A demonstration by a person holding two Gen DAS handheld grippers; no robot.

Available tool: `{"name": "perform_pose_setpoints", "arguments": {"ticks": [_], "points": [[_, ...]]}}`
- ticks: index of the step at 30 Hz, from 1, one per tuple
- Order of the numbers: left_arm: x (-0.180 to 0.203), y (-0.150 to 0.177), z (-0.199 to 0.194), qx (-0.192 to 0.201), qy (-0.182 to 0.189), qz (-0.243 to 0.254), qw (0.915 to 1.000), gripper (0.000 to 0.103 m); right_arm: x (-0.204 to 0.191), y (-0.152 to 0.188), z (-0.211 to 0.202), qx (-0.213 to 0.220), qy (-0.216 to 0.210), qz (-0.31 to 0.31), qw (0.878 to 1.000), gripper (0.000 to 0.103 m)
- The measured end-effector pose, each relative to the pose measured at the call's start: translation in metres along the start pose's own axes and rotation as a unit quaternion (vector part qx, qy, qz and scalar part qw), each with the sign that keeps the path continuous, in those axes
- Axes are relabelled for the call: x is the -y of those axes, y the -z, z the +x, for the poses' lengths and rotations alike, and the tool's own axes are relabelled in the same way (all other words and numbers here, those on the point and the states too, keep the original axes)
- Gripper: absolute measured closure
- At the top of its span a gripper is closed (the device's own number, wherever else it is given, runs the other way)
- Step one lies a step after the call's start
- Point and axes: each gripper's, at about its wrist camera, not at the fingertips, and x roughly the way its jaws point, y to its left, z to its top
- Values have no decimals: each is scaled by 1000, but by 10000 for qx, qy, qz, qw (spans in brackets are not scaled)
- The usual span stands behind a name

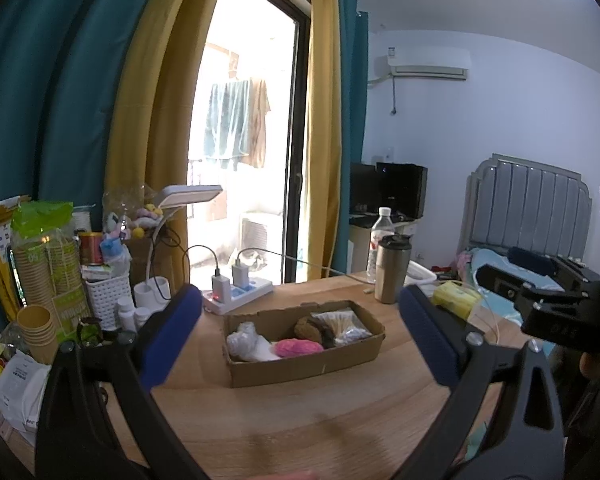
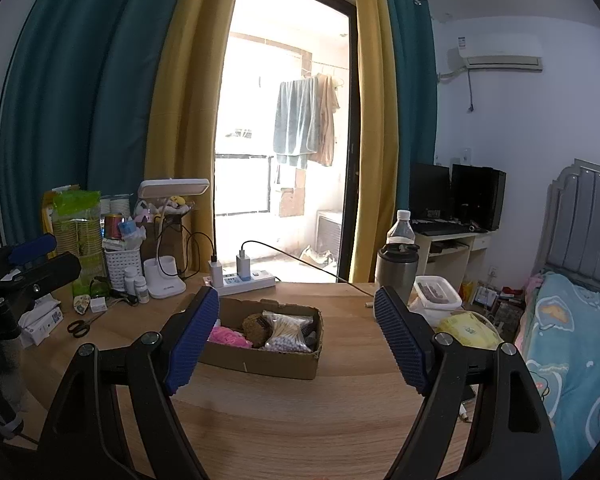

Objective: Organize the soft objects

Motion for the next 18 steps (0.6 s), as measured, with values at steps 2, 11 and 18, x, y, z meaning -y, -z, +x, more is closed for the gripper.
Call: {"name": "perform_pose_setpoints", "arguments": {"ticks": [2,11,18], "points": [[1,0,0,-11,14,10,10000,3,0,0,0,-5,-2,1,10000,20],[3,1,0,-19,26,26,10000,3,0,0,0,-5,-7,8,10000,20],[5,1,1,-39,41,39,10000,3,0,0,0,-5,-3,5,10000,20]]}}
